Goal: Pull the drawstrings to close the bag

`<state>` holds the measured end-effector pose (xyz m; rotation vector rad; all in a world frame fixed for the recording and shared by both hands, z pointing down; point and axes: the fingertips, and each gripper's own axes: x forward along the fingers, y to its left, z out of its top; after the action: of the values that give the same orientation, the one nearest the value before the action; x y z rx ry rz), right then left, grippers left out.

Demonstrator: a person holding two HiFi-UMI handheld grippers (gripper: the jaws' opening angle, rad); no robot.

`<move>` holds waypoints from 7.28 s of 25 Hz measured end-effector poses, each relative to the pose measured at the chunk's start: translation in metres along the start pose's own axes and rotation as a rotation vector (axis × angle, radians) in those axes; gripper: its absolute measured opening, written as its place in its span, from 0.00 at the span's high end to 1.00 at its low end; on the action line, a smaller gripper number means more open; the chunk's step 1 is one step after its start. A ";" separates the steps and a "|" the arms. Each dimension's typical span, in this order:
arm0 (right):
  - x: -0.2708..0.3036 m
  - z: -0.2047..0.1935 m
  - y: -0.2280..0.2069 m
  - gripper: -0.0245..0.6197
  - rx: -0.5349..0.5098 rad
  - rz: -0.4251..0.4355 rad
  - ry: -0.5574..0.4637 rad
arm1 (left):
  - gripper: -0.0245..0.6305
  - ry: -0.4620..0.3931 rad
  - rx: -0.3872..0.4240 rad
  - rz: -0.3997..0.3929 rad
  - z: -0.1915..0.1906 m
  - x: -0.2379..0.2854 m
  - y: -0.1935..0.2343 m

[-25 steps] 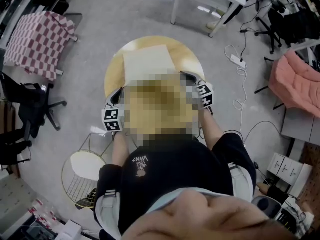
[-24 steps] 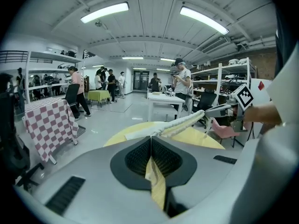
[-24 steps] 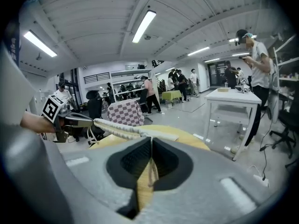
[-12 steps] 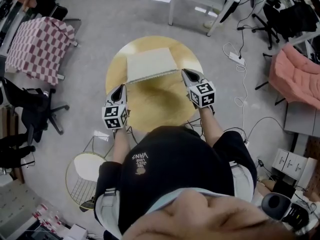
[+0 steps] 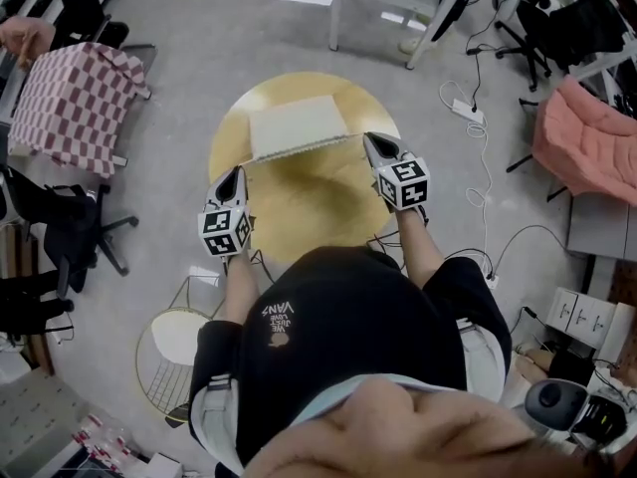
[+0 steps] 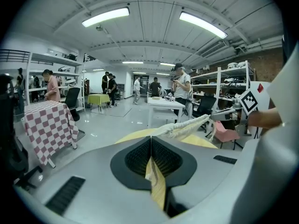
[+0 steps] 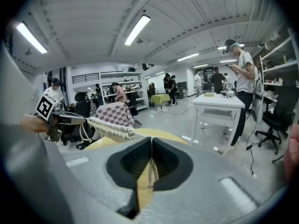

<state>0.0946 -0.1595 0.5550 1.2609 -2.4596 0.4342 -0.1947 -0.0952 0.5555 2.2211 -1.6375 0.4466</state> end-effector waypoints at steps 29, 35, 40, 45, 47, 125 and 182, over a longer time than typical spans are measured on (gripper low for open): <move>-0.017 0.004 -0.012 0.96 0.039 -0.062 -0.025 | 0.94 -0.038 -0.032 0.015 0.009 -0.007 0.016; -0.018 0.003 -0.017 0.96 0.053 -0.077 -0.026 | 0.94 -0.037 -0.037 0.017 0.009 -0.008 0.019; -0.020 0.000 -0.022 0.96 0.066 -0.093 -0.020 | 0.94 -0.038 -0.054 0.022 0.007 -0.010 0.023; -0.024 -0.006 -0.027 0.96 0.078 -0.108 -0.007 | 0.94 -0.029 -0.062 0.031 0.005 -0.011 0.023; -0.024 -0.009 -0.028 0.96 0.089 -0.114 0.001 | 0.94 -0.029 -0.067 0.037 0.005 -0.011 0.025; -0.001 -0.092 -0.035 0.95 0.195 -0.146 0.181 | 0.93 0.086 -0.283 0.091 -0.065 0.003 0.068; -0.005 -0.135 -0.022 0.81 0.184 -0.143 0.263 | 0.83 0.157 -0.310 0.082 -0.119 -0.010 0.039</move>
<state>0.1375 -0.1118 0.6764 1.3446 -2.1354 0.7497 -0.2402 -0.0437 0.6602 1.8523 -1.5979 0.3510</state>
